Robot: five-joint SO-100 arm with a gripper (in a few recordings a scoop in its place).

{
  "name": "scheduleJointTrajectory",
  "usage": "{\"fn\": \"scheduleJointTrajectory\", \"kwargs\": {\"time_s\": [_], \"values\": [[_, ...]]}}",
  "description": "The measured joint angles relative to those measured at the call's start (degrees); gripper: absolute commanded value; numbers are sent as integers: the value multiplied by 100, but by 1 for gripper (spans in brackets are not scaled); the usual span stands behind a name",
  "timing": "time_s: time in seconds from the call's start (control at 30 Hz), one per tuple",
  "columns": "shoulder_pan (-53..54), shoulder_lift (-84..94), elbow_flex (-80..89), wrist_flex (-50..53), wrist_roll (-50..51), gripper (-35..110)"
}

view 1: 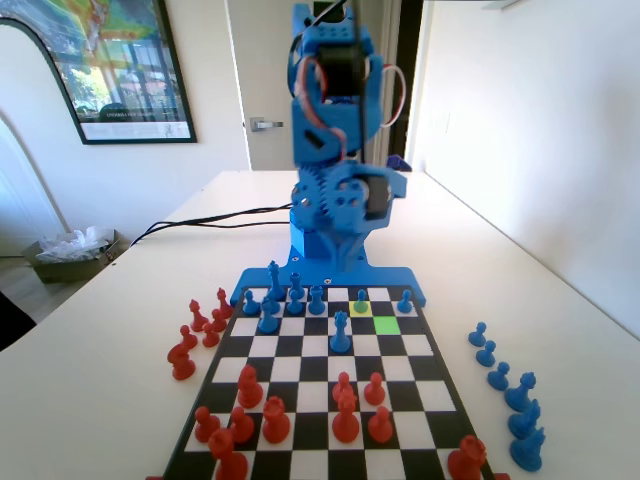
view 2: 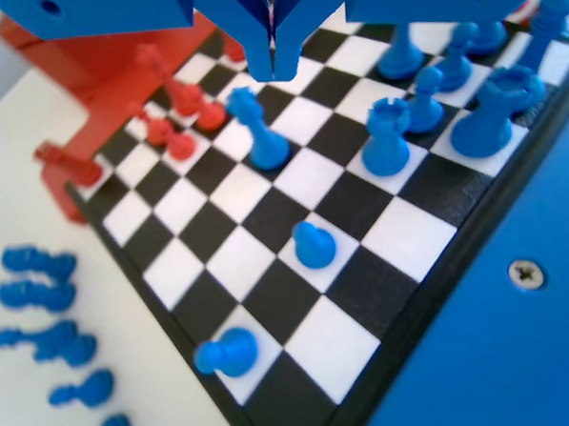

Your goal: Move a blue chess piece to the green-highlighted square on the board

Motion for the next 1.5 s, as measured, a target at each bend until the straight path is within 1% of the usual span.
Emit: {"fn": "scheduleJointTrajectory", "kwargs": {"time_s": [0.07, 0.3, 0.43, 0.6, 0.8, 1.03, 1.5], "values": [[-62, 26, 70, 158, 264, 1], [-193, 149, 70, 826, 668, 1], [-334, 211, -79, 1450, 861, 1], [-483, 202, -281, 1767, 1055, 1], [-475, -782, -940, 1811, 1195, 1], [-501, -1731, -1283, 1784, 1257, 1], [-1063, -2153, -1494, 1872, 1239, 1]]}}
